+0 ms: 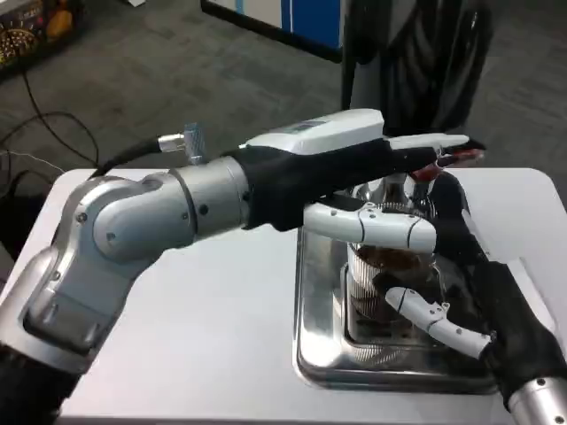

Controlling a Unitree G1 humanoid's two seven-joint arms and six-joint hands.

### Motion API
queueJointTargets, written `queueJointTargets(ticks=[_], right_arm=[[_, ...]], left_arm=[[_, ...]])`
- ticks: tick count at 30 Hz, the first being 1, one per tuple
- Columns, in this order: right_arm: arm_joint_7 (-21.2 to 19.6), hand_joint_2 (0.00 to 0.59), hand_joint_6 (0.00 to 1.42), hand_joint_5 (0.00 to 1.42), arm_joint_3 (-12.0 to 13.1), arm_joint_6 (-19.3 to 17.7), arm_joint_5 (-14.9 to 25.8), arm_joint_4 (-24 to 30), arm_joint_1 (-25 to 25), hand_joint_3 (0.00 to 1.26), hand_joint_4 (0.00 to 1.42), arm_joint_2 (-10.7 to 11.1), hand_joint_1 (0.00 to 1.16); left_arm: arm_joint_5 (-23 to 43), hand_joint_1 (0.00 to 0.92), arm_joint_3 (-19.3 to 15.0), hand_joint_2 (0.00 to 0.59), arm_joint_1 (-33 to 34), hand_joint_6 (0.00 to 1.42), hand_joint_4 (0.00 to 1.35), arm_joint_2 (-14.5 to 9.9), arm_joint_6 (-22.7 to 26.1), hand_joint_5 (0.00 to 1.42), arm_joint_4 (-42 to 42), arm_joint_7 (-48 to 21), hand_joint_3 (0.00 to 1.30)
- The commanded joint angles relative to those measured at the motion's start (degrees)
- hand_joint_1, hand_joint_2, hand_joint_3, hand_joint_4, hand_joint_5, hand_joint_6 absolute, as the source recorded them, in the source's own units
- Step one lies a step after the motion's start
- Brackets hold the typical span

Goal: Grasp the cup under the faucet to collect the drink, then remove the cup.

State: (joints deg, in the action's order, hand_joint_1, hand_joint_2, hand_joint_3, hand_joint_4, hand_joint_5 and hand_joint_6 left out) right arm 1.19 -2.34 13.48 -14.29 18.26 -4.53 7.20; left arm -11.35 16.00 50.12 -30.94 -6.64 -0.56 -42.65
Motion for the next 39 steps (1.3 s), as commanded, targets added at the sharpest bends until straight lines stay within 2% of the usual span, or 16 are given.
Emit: queueJointTargets(ticks=[1, 12, 24, 32, 39], right_arm=[[-0.48, 0.207, 0.0, 0.07, 0.09, 0.28, 0.19, -0.47, -0.38, 0.0, 0.0, -0.37, 0.67], [-0.29, 0.21, 0.0, 0.07, -0.18, 0.4, 0.15, -0.57, -0.14, 0.0, 0.0, -0.32, 0.67], [-0.22, 0.214, 0.0, 0.07, 0.02, 0.25, 0.46, -0.43, 0.11, 0.0, 0.0, -0.27, 0.65], [-0.02, 0.214, 0.0, 0.07, 0.18, 0.18, 0.67, -0.4, 0.15, 0.0, 0.0, -0.17, 0.65], [0.25, 0.216, 0.0, 0.07, 0.2, -0.01, 1.37, -0.34, 0.25, 0.0, 0.0, -0.22, 0.64]], left_arm=[[0.26, 0.0, -0.91, 0.107, -2.78, 0.2, 0.0, -0.21, -1.52, 0.07, 0.11, 0.25, 0.08], [2.7, 0.0, -6.6, 0.103, -5.45, 0.22, 0.0, 2.18, -6.68, 0.08, -0.05, 7.33, 0.06], [3.02, 0.0, -9.76, 0.102, -7.99, 0.22, 0.0, 3.95, -8.27, 0.09, -2.46, 11.2, 0.06], [3.66, 0.0, -12.61, 0.105, -12.59, 0.24, 0.0, 3.59, -7.65, 0.13, -8.16, 12.67, 0.09], [4.89, 0.0, -16.04, 0.102, -20.28, 0.28, 0.05, 2.07, -5.71, 0.18, -13.96, 13.03, 0.14]])
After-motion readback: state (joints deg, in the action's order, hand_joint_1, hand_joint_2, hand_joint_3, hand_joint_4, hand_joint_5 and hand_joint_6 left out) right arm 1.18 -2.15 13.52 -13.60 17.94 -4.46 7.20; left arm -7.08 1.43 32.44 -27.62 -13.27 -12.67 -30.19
